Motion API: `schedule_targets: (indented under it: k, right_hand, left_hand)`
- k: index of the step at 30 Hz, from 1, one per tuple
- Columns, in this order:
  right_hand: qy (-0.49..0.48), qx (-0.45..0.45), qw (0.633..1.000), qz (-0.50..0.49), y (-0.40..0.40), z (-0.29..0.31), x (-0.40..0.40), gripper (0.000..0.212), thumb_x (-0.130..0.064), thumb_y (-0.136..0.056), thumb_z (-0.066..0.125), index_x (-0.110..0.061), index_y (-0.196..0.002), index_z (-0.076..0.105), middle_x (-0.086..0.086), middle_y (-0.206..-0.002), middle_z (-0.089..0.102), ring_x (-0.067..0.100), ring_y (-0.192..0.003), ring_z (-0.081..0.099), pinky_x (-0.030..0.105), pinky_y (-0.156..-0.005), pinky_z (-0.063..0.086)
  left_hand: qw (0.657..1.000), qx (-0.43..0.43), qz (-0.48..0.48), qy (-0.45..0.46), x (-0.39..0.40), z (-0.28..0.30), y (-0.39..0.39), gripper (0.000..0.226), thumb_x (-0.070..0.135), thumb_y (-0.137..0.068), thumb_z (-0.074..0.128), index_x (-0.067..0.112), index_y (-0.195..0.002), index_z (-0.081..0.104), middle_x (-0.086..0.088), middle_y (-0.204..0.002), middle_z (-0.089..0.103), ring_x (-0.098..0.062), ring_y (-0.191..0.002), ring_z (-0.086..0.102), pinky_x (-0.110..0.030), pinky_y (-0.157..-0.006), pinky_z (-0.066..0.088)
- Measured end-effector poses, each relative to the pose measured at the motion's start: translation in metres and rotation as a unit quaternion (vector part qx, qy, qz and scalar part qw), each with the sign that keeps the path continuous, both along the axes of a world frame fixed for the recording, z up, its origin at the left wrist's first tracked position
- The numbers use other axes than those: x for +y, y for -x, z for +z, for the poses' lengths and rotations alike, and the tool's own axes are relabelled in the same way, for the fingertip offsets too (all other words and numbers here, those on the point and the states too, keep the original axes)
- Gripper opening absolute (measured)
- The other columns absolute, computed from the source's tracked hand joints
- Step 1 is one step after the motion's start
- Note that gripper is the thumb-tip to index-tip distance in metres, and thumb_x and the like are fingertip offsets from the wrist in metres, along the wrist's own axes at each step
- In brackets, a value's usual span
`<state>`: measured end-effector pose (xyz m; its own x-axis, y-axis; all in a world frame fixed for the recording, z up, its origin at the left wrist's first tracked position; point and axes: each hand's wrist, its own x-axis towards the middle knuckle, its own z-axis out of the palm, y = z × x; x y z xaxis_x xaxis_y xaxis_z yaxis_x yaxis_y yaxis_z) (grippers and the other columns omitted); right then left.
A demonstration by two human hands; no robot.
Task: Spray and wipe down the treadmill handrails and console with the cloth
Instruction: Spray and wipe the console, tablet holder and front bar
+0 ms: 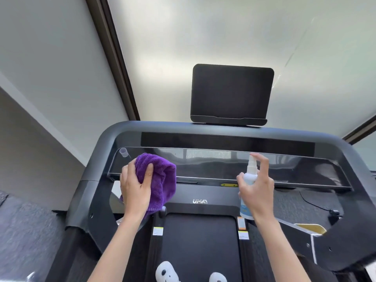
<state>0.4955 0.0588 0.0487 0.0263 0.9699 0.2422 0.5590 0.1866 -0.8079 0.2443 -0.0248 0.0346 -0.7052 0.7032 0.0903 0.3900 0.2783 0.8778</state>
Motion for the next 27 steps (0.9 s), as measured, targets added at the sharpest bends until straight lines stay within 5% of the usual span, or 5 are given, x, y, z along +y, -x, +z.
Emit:
schedule_targets:
  k: [10, 18, 23, 27]
  right_hand:
    - [0.035, -0.048, 0.997, 0.047, -0.052, -0.002, 0.01, 0.058, 0.002, -0.082, 0.061, -0.025, -0.13, 0.044, -0.011, -0.044, 0.031, 0.013, -0.043, 0.032, 0.034, -0.055, 0.04]
    - [0.017, -0.028, 0.999, 0.019, -0.108, 0.004, 0.016, 0.059, 0.0, -0.086, 0.061, -0.035, -0.127, 0.037, 0.019, -0.048, 0.051, 0.036, -0.046, 0.051, 0.043, -0.071, 0.053]
    - [-0.01, -0.007, 0.999, -0.043, -0.117, 0.003, 0.026, 0.058, 0.004, -0.08, 0.061, -0.029, -0.122, 0.04, 0.021, -0.047, 0.05, 0.038, -0.044, 0.05, 0.037, -0.058, 0.047]
    - [0.054, -0.036, 0.997, -0.042, -0.124, -0.001, 0.026, 0.055, 0.0, -0.082, 0.059, -0.027, -0.126, 0.039, 0.021, -0.054, 0.059, 0.041, -0.054, 0.059, 0.045, -0.075, 0.053]
  left_hand:
    - [1.0, -0.011, 0.01, -0.019, 0.009, 0.004, -0.062, 0.06, 0.053, -0.086, 0.045, 0.008, -0.124, 0.055, -0.012, -0.116, 0.052, -0.029, -0.111, 0.05, -0.045, -0.103, 0.039]
    - [0.999, -0.002, -0.004, -0.033, 0.029, 0.012, -0.113, 0.056, 0.051, -0.088, 0.045, 0.008, -0.123, 0.055, -0.012, -0.114, 0.053, -0.029, -0.109, 0.052, -0.043, -0.098, 0.041]
    - [0.999, 0.0, -0.03, -0.044, 0.036, 0.015, -0.125, 0.059, 0.055, -0.087, 0.043, 0.01, -0.122, 0.055, -0.01, -0.114, 0.053, -0.027, -0.11, 0.05, -0.04, -0.098, 0.041]
    - [0.998, 0.004, -0.04, -0.042, 0.04, 0.014, -0.127, 0.06, 0.057, -0.087, 0.042, 0.011, -0.124, 0.055, -0.01, -0.116, 0.053, -0.026, -0.111, 0.049, -0.043, -0.098, 0.041]
